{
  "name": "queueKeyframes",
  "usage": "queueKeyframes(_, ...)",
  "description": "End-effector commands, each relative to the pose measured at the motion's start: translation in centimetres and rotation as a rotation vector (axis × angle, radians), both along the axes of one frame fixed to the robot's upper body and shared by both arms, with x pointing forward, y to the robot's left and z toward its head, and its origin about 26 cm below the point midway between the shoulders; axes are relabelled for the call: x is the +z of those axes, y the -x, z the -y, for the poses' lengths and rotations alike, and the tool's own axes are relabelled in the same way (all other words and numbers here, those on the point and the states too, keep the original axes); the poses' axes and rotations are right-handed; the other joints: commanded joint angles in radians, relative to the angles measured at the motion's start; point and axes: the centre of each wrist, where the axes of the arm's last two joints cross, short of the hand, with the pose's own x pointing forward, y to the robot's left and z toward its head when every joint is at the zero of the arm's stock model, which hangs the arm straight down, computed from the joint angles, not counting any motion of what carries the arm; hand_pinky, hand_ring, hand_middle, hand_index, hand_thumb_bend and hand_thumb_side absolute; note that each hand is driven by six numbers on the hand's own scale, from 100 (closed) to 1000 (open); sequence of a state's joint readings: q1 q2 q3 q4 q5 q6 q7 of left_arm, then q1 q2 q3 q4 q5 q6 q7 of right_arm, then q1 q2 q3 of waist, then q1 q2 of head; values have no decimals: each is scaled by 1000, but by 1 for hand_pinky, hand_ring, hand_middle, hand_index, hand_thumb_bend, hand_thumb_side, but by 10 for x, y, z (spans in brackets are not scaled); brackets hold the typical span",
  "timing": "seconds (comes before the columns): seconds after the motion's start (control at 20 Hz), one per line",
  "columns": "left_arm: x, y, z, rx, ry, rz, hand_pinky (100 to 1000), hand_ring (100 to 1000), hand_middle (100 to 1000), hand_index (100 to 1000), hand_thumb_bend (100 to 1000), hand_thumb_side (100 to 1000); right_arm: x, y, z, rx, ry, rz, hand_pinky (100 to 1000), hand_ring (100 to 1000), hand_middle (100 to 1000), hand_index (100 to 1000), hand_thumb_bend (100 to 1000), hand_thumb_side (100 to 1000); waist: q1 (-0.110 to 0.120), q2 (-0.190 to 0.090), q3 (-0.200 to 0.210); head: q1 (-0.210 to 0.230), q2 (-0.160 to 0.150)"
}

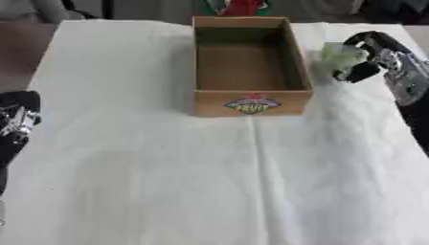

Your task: Pick up objects on the table and place them in the box.

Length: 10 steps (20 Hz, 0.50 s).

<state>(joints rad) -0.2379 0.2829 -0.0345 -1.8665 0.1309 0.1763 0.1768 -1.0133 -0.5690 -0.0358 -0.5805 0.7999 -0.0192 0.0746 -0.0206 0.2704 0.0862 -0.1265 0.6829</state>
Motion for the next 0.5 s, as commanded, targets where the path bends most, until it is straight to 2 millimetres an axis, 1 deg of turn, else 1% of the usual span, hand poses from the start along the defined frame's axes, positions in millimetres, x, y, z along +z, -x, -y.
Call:
queueKeyframes(0.05, 10, 1, -1, -7, -14, 33, 723, 725, 652, 678, 379, 379, 13, 1, 7, -66, 23, 89, 500, 654, 712, 724, 356, 100, 2, -16, 0, -4, -13)
queueKeyframes(0.1, 9, 1, -1, -7, -14, 33, 723, 725, 652, 678, 379, 380, 13, 1, 8, -78, 26, 114, 451, 609, 675, 692, 335, 100, 3, -17, -1, -4, -13)
queueKeyframes(0.15, 9, 1, -1, -7, -13, 32, 723, 725, 652, 678, 379, 379, 13, 2, 8, -90, 30, 140, 390, 557, 619, 647, 310, 100, 3, -17, -2, -4, -13)
queueKeyframes(0.25, 9, 1, -1, -7, -12, 32, 724, 725, 652, 678, 379, 379, 12, 2, 8, -113, 37, 196, 313, 497, 552, 578, 279, 100, 3, -19, -4, -4, -13)
queueKeyframes(0.35, 9, 1, -1, -5, -11, 31, 723, 725, 651, 678, 380, 379, 14, 3, 8, -135, 31, 269, 272, 472, 501, 531, 271, 100, 3, -21, -6, -3, -12)
queueKeyframes(0.5, 8, 1, -2, -3, -10, 29, 723, 725, 651, 678, 381, 379, 18, 3, 6, -146, 16, 363, 252, 459, 482, 516, 302, 100, 3, -24, -10, -2, -11)
